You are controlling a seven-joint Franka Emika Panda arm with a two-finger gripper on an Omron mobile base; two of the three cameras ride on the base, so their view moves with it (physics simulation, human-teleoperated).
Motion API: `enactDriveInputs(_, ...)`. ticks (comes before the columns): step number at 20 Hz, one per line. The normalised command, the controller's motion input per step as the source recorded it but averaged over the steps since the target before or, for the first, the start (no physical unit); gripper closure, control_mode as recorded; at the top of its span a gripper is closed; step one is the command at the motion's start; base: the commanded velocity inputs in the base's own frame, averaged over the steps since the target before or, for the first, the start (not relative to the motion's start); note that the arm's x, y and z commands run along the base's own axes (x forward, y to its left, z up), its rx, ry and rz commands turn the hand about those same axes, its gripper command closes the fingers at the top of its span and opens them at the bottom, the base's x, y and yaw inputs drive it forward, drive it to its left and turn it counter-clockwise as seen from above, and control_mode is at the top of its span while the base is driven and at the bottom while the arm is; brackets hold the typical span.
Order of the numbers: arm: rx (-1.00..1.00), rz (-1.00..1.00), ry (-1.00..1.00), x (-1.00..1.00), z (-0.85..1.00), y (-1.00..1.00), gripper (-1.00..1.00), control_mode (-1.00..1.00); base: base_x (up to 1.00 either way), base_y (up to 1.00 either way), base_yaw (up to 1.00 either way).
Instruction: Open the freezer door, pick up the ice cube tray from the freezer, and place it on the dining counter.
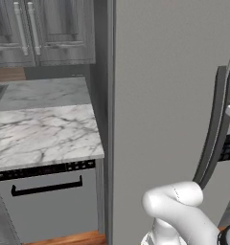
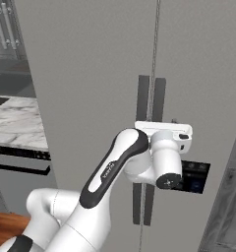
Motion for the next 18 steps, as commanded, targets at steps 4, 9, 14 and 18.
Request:
enactDriveInputs(4,0.0,0.01,0.0,0.0,0.0,0.0,-1.0,-1.0,0.0,0.0,0.0)
enactDriveInputs(9,0.0,0.01,0.0,0.0,0.0,0.0,-1.0,-1.0,0.0,0.0,0.0)
enactDriveInputs(14,0.0,0.01,0.0,0.0,0.0,0.01,-1.0,-1.0,0.0,0.0,0.0)
enactDriveInputs(18,0.0,0.0,0.01,0.0,0.0,0.03,-1.0,-1.0,0.0,0.0,0.0)
